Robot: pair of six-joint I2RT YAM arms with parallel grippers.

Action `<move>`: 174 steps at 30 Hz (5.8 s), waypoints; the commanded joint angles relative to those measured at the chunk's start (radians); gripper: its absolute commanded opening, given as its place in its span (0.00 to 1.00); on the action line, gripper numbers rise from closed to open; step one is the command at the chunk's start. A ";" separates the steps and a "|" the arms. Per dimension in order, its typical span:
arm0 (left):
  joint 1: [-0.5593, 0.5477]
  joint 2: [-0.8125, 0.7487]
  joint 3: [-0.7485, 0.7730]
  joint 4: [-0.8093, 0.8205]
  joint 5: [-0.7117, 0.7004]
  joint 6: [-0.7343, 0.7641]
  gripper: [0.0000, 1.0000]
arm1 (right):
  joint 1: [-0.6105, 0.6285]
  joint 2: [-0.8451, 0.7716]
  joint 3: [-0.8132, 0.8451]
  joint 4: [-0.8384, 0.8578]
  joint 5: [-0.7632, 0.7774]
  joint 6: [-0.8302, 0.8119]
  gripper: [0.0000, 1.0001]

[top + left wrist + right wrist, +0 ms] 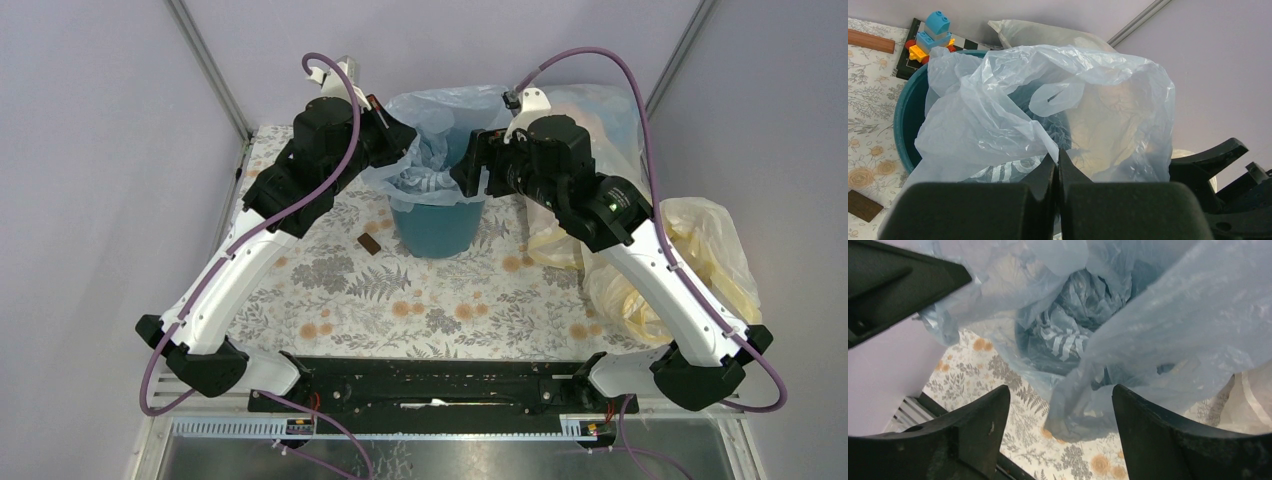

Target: Put the trash bags into the trash bin

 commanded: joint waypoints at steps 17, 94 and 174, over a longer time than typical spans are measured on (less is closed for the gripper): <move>0.013 0.002 0.241 -0.204 -0.124 0.085 0.00 | -0.003 0.066 0.161 -0.045 0.130 -0.110 0.00; 0.484 0.230 0.352 -0.388 0.241 0.230 0.00 | -0.465 0.159 0.145 -0.257 -0.393 -0.142 0.00; 0.509 0.133 0.102 -0.084 0.397 0.223 0.00 | -0.175 0.215 -0.078 0.418 -0.268 -0.912 0.00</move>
